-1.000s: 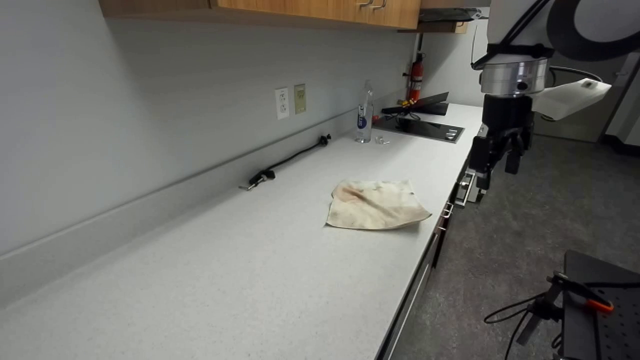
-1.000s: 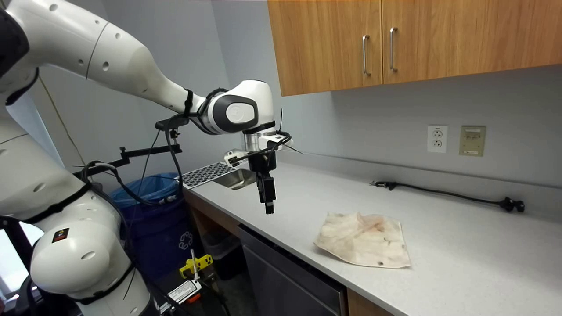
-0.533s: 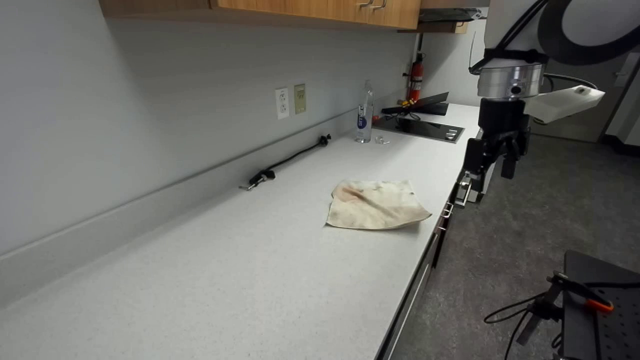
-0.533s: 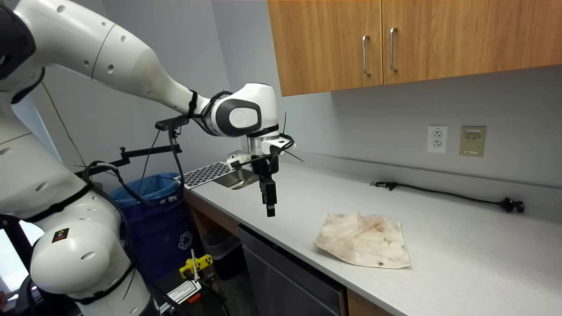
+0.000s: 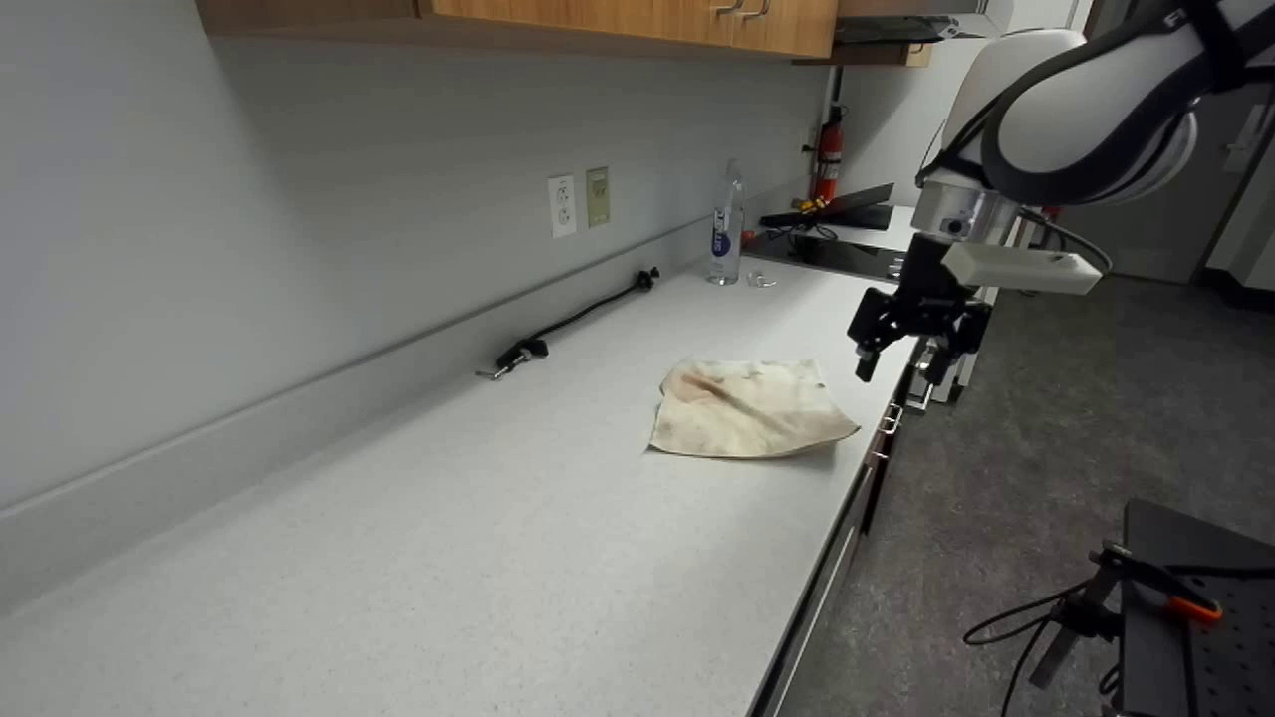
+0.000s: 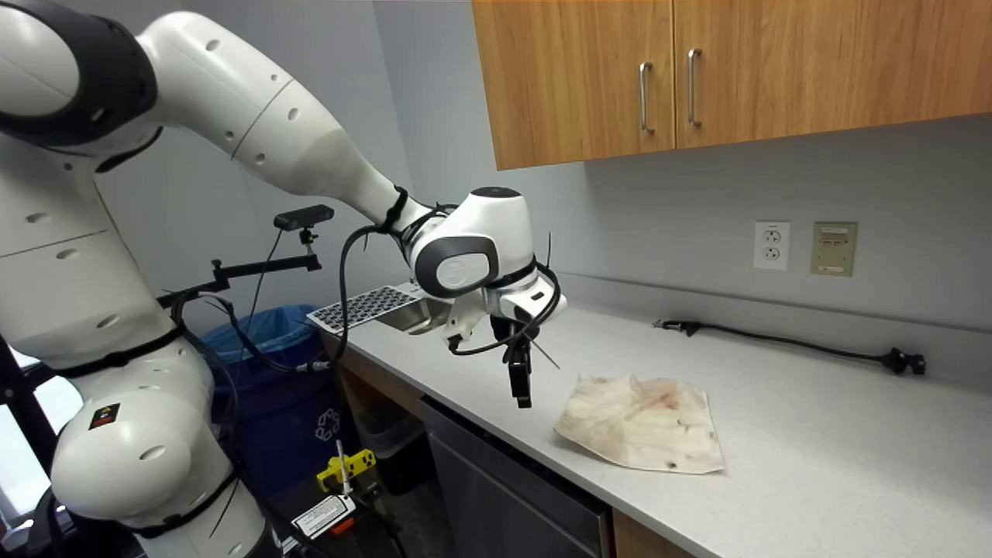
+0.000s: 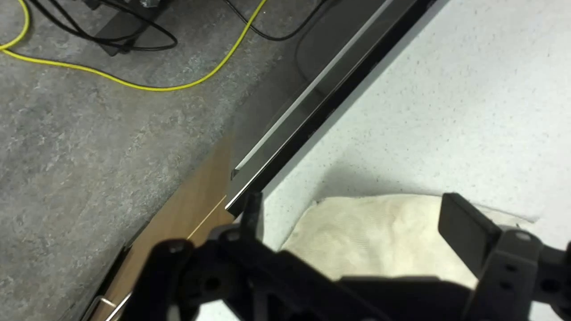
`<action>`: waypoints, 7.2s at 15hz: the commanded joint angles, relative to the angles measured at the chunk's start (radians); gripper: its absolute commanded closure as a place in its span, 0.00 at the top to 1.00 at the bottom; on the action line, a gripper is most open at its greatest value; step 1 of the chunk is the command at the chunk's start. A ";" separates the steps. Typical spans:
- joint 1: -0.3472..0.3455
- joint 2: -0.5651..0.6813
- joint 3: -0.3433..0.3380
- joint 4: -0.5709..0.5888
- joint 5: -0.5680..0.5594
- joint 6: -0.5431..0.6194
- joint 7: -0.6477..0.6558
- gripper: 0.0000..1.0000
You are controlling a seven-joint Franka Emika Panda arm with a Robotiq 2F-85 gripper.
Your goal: Fold the towel
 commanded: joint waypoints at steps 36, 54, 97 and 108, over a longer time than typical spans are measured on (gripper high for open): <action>-0.017 0.330 -0.028 0.080 0.548 0.207 -0.169 0.00; 0.133 0.387 -0.108 0.500 -0.269 -0.133 0.351 0.00; 0.161 0.704 0.018 0.789 -0.026 -0.179 0.091 0.42; 0.150 0.598 0.022 0.681 0.022 -0.208 0.096 1.00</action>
